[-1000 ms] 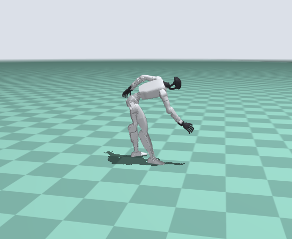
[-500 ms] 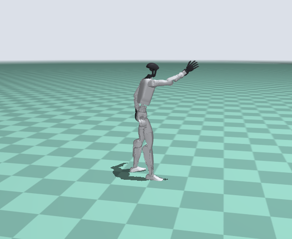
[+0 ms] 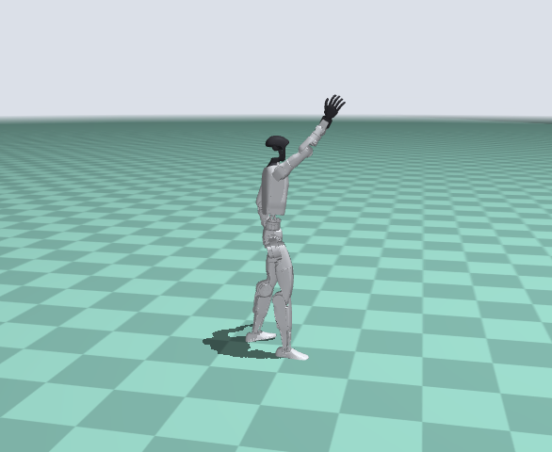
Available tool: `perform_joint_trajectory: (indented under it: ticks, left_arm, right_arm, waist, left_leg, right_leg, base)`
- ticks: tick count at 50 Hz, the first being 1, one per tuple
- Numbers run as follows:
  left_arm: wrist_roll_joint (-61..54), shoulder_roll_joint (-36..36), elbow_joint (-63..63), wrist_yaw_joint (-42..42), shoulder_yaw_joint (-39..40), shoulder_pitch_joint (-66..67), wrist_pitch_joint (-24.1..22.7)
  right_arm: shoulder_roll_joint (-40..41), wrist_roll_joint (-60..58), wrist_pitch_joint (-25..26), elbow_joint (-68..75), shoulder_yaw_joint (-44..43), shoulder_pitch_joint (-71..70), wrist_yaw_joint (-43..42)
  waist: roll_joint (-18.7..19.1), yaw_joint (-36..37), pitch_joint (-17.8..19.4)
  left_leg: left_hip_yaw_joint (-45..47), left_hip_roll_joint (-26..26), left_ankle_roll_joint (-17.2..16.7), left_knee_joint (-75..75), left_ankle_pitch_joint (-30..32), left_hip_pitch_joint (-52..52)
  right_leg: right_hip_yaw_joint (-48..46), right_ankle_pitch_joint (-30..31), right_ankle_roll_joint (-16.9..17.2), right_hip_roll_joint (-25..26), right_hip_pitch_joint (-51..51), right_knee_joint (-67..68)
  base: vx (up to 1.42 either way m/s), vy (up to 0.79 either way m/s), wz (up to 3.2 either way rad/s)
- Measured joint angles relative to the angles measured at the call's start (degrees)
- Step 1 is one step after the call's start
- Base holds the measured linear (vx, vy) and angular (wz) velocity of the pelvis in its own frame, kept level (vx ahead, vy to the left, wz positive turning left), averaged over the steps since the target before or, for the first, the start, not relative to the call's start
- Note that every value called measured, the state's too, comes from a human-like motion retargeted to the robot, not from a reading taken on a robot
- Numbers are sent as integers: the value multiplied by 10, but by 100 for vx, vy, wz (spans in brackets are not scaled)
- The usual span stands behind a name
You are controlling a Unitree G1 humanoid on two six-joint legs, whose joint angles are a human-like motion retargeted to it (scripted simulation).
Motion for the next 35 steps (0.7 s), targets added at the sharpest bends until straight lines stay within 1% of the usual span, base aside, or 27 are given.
perform_joint_trajectory:
  ticks: [5, 10, 16, 17, 18, 19, 20, 24, 29, 30, 33, 35]
  left_arm:
    - [1, -1, -1, -3, 0, -10, 0]
    - [1, -5, -3, -10, -2, -21, -2]
    - [3, -13, -18, -21, -13, -33, -9]
    - [5, -15, -25, -25, -16, -31, -11]
    - [7, -16, -34, -30, -19, -22, -14]
    - [9, -17, -44, -36, -23, -17, -17]
    - [11, -18, -54, -42, -27, -15, -19]
    - [11, -24, -102, -71, -34, -1, -28]
    - [-8, -32, -144, -93, -36, 25, -37]
    - [-11, -34, -148, -96, -37, 33, -38]
    - [-15, -31, -156, -104, -46, 63, -38]
    - [-16, -28, -158, -112, -56, 82, -35]
  right_arm:
    - [3, -9, 2, -1, -12, 27, 7]
    - [8, -32, 9, 3, -32, 58, 11]
    - [15, -55, 14, 8, -54, 86, 5]
    - [17, -59, 14, 7, -56, 89, 4]
    - [20, -63, 15, 5, -57, 91, 4]
    - [21, -68, 14, 0, -60, 97, 5]
    - [21, -73, 12, -6, -63, 105, 5]
    - [14, -102, 1, -51, -86, 155, 3]
    - [13, -142, -8, -94, -133, 247, -16]
    - [15, -149, -8, -99, -145, 271, -20]
    - [27, -164, -8, -90, -176, 338, -23]
    - [32, -170, -8, -76, -194, 389, -18]
  waist:
    - [0, 9, 17]
    - [7, 19, 44]
    - [30, 29, 100]
    - [35, 35, 106]
    - [37, 50, 102]
    - [43, 56, 107]
    - [49, 56, 117]
    - [87, 51, 178]
    - [137, 36, 255]
    - [147, 32, 266]
    - [169, 26, 276]
    - [197, 6, 286]
  left_leg:
    - [7, 2, 0, 2, 3, -10]
    - [7, 1, 0, 0, 10, -30]
    - [-1, -10, 0, -16, 35, -66]
    - [3, -13, 0, -22, 42, -76]
    - [17, -15, -1, -32, 51, -94]
    - [20, -20, -1, -40, 59, -106]
    - [17, -25, -1, -48, 68, -117]
    - [6, -48, -1, -82, 106, -145]
    - [-4, -61, -1, -84, 133, -200]
    - [-6, -62, -1, -84, 138, -213]
    - [-14, -64, -1, -84, 151, -263]
    - [-42, -70, -1, -84, 153, -264]
  right_leg:
    - [4, 8, 0, 7, -11, -7]
    - [2, 17, 0, 10, -30, -12]
    - [-11, 35, 0, 3, -65, -21]
    - [-9, 41, 0, 3, -78, -25]
    - [4, 51, 0, 8, -104, -33]
    - [6, 58, 0, 7, -119, -37]
    - [3, 62, 0, 3, -130, -40]
    - [-10, 82, 0, -10, -160, -56]
    - [-28, 99, 0, -18, -208, -59]
    - [-32, 102, 0, -18, -220, -59]
    - [-42, 113, 0, -20, -267, -59]
    - [-66, 112, 0, -32, -258, -59]
  base:
    - [-5, -7, -12]
    - [-7, -7, 0]
    - [-12, -7, 14]
    - [-14, -4, -34]
    - [-14, -3, -46]
    - [-15, -3, -27]
    - [-18, -3, 22]
    - [-22, -2, 40]
    - [-23, -6, 38]
    - [-18, -11, 42]
    - [-11, -12, 55]
    - [-1, -10, 99]
